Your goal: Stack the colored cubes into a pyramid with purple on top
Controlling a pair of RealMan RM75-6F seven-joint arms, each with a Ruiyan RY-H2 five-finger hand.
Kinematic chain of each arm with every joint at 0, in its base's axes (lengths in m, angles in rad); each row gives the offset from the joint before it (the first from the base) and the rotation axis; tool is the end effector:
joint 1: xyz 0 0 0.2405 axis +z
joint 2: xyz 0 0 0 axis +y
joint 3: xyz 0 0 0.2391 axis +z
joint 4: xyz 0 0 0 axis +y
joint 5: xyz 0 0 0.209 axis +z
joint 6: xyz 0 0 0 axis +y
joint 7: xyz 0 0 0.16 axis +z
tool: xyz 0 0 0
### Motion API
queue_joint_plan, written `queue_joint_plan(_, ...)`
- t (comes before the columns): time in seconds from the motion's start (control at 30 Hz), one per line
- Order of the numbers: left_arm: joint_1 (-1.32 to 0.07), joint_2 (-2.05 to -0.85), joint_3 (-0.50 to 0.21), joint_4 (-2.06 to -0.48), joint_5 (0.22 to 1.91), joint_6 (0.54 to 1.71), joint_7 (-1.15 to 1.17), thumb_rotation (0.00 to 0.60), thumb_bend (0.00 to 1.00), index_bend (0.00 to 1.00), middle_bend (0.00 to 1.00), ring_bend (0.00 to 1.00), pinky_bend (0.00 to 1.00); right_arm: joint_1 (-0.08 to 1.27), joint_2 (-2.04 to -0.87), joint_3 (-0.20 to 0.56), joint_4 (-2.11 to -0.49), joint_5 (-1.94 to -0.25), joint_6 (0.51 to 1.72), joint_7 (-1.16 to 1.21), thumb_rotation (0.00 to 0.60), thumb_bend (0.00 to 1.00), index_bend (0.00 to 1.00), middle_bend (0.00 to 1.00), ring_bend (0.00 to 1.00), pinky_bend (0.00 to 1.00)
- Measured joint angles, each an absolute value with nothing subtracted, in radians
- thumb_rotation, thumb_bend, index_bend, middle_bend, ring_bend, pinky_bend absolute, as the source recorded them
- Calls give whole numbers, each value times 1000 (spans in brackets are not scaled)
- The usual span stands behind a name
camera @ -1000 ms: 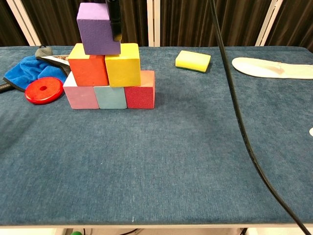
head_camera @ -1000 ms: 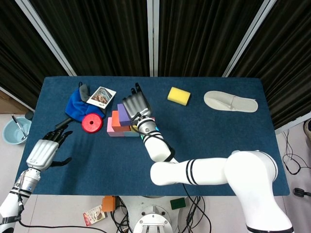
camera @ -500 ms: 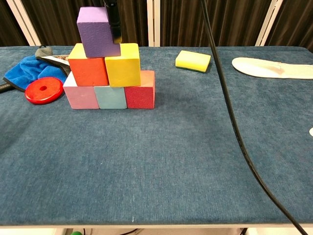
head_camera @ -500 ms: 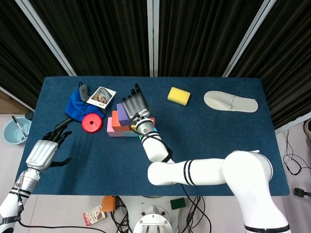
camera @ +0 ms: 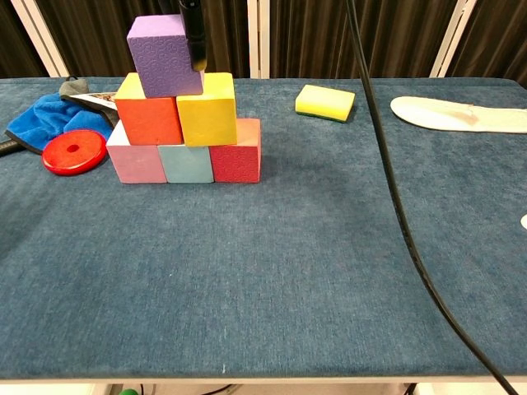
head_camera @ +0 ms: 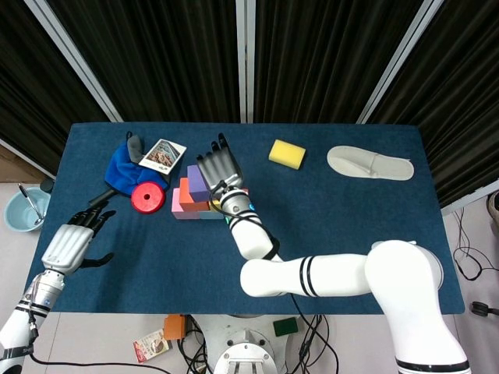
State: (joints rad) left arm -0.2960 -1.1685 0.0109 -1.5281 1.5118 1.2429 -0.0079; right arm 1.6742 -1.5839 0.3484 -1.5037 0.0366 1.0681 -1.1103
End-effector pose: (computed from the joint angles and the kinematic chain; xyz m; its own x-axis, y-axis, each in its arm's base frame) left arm -0.2828 0.2413 0.1013 0.4619 0.2055 0.8628 0.8824 -0.2052 -0.4235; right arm 0.1297 -0.3833 -0.0259 0.7157 -0.1560 0.6808 -0.6672 -0.4406 0.6005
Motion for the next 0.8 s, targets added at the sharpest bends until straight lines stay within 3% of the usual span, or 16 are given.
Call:
queue_joint_plan(0.23, -297, -1167, 11, -1531, 1510, 1239, -6, 497, 175, 124, 29, 94, 176, 1666, -1589, 363, -1511, 12, 1086, -1106, 600, 85, 402, 426, 162, 0)
queue_joint_plan(0.8, -302, -1172, 10, -1525, 1512, 1235, -10, 502, 175, 124, 29, 94, 172, 1646, -1602, 378, -1518, 16, 1106, -1132, 600, 83, 377, 394, 162, 0)
